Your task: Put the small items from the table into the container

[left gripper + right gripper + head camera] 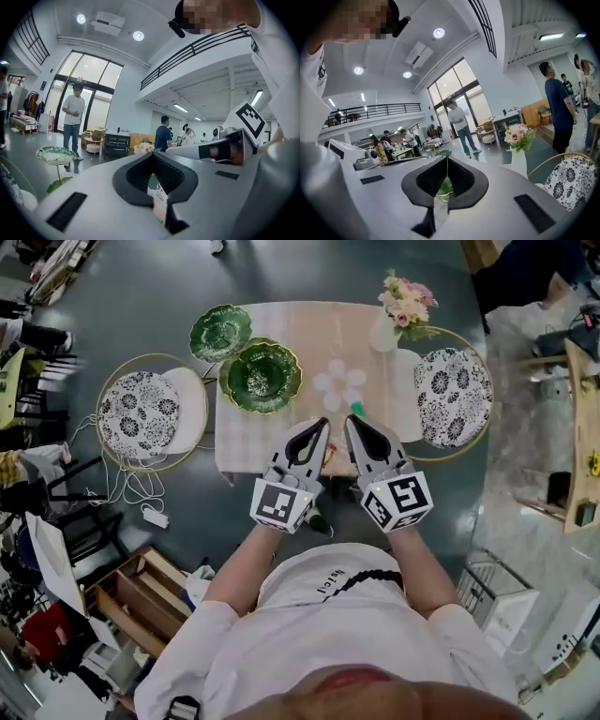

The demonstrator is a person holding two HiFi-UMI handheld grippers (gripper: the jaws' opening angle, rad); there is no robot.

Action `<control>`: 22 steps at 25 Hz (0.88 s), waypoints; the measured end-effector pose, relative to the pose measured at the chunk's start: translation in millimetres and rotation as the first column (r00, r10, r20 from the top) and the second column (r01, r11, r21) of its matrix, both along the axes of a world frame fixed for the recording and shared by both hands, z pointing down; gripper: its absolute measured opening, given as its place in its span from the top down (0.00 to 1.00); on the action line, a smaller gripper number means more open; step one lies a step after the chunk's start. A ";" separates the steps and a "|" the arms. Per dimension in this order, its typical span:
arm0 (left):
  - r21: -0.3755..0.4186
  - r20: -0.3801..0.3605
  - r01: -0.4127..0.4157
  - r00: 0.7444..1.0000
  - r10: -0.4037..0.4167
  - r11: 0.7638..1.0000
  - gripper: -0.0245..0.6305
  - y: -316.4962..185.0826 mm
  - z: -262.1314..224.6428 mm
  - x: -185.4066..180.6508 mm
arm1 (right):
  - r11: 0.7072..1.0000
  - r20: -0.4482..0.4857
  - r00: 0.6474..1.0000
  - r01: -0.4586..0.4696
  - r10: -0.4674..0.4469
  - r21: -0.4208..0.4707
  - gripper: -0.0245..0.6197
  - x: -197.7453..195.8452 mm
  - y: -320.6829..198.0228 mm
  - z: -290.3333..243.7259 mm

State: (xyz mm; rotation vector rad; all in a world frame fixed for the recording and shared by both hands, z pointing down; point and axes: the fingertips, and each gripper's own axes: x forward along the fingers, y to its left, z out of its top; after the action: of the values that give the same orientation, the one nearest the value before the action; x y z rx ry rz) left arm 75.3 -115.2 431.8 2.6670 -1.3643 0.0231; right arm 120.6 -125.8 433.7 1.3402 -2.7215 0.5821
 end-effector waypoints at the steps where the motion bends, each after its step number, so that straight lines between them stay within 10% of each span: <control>1: -0.007 -0.007 -0.003 1.000 0.003 1.000 0.95 -1.6 9.4 2.8 | 1.000 -0.012 1.000 -0.004 0.004 -0.011 0.94 0.7 -0.3 9.9; 22: -0.084 -0.068 -0.122 0.991 0.116 0.989 0.95 -3.2 170.4 59.1 | 0.985 -0.105 0.985 -0.145 0.136 -0.090 0.94 56.7 10.8 194.4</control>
State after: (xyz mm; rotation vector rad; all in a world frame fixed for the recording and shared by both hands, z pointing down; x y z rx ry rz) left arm 134.5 -118.4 602.2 2.6483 -1.1564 0.0128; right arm 177.3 -115.1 628.1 1.5029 -2.5022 0.6317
